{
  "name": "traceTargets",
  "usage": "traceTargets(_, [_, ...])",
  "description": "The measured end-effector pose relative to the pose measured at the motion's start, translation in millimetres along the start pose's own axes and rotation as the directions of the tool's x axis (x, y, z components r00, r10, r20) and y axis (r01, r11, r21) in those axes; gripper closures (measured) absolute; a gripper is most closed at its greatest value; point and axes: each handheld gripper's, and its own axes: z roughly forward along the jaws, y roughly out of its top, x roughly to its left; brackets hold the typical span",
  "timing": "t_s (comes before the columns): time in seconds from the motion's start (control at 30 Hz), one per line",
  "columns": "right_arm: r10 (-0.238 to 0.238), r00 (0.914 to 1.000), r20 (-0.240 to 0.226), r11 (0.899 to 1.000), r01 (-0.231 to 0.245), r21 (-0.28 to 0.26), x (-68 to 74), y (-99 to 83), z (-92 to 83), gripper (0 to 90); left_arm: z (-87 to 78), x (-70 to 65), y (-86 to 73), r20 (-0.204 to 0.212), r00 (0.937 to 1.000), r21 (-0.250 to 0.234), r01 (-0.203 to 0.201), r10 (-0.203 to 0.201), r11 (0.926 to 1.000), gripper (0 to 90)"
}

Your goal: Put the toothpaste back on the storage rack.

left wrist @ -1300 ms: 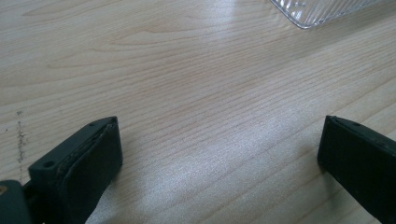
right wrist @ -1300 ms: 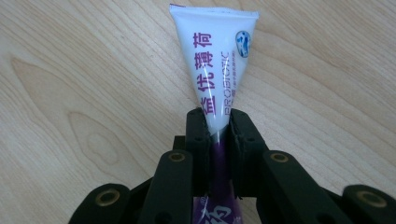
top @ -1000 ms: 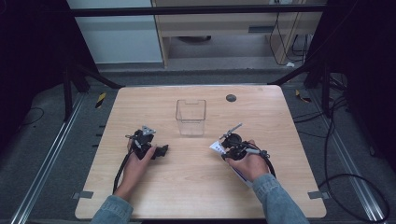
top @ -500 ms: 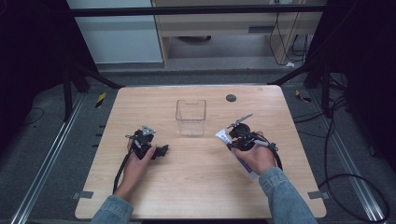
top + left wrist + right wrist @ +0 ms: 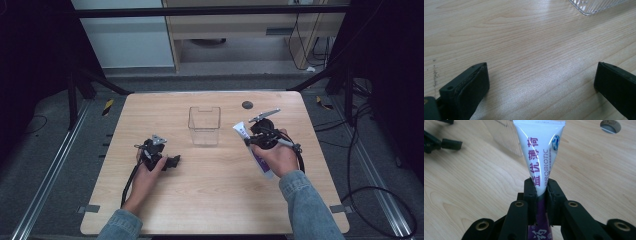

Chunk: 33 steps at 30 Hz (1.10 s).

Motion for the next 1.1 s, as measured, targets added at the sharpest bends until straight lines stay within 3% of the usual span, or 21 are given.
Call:
traceTargets(0.4, [0.030, 0.9995, 0.012, 0.990, -0.028, -0.137, -0.2, 15.5, -7.6, 80.1, 0.0, 0.0, 0.0, 0.000, 1.0000, 0.000, -0.001, 0.001, 1.0000, 0.0])
traceTargets(0.73, [0.047, 0.9989, -0.003, 0.980, -0.047, -0.191, 2.4, 26.4, -4.1, 80.1, 0.0, 0.1, 0.0, 0.000, 1.0000, 0.000, -0.001, 0.001, 1.0000, 0.0])
traceTargets(1.1, [0.048, 0.9988, 0.012, 0.959, -0.043, -0.280, 4.6, 54.2, -8.0, 80.1, 0.0, 0.0, 0.0, 0.000, 1.0000, 0.000, 0.000, 0.000, 1.0000, 0.0])
